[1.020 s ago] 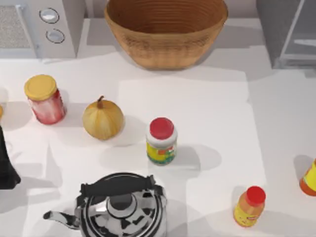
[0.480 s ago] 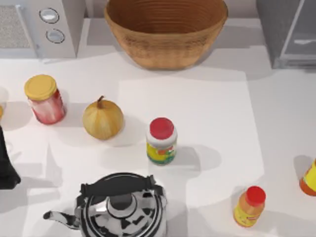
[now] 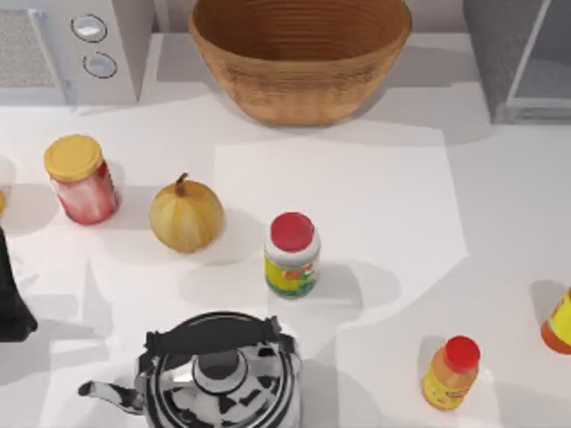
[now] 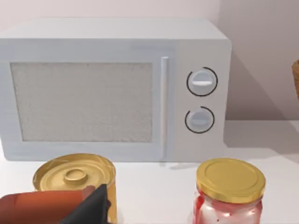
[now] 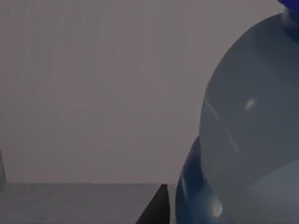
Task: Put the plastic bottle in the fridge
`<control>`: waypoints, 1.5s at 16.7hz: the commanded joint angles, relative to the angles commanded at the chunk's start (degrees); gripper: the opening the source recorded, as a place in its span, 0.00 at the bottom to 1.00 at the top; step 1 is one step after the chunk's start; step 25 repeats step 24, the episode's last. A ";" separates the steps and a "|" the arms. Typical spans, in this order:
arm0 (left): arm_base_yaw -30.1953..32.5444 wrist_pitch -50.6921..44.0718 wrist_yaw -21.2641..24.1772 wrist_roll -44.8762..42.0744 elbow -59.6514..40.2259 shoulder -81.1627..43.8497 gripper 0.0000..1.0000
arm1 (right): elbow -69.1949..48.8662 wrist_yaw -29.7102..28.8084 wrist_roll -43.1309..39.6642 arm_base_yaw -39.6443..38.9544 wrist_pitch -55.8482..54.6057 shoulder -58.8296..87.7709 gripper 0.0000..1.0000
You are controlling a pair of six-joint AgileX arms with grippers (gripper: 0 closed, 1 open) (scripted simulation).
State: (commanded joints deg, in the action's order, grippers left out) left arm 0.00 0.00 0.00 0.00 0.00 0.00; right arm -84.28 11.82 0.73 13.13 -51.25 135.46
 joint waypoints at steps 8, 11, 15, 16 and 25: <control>0.00 0.00 0.00 0.00 0.00 0.00 1.00 | -0.86 -0.24 -0.02 -0.23 0.72 0.72 0.23; 0.00 0.00 0.00 0.00 0.00 0.00 1.00 | -0.86 -0.24 -0.02 -0.23 0.72 0.72 0.46; 0.00 0.00 0.00 0.00 0.00 0.00 1.00 | -0.86 -0.24 -0.02 -0.23 0.72 0.72 0.76; 0.00 0.00 0.00 0.00 0.00 0.00 1.00 | -0.86 -0.24 -0.02 -0.23 0.72 0.72 0.83; 0.00 0.00 0.00 0.00 0.00 0.00 1.00 | -0.86 -0.24 -0.02 -0.23 0.72 0.72 1.00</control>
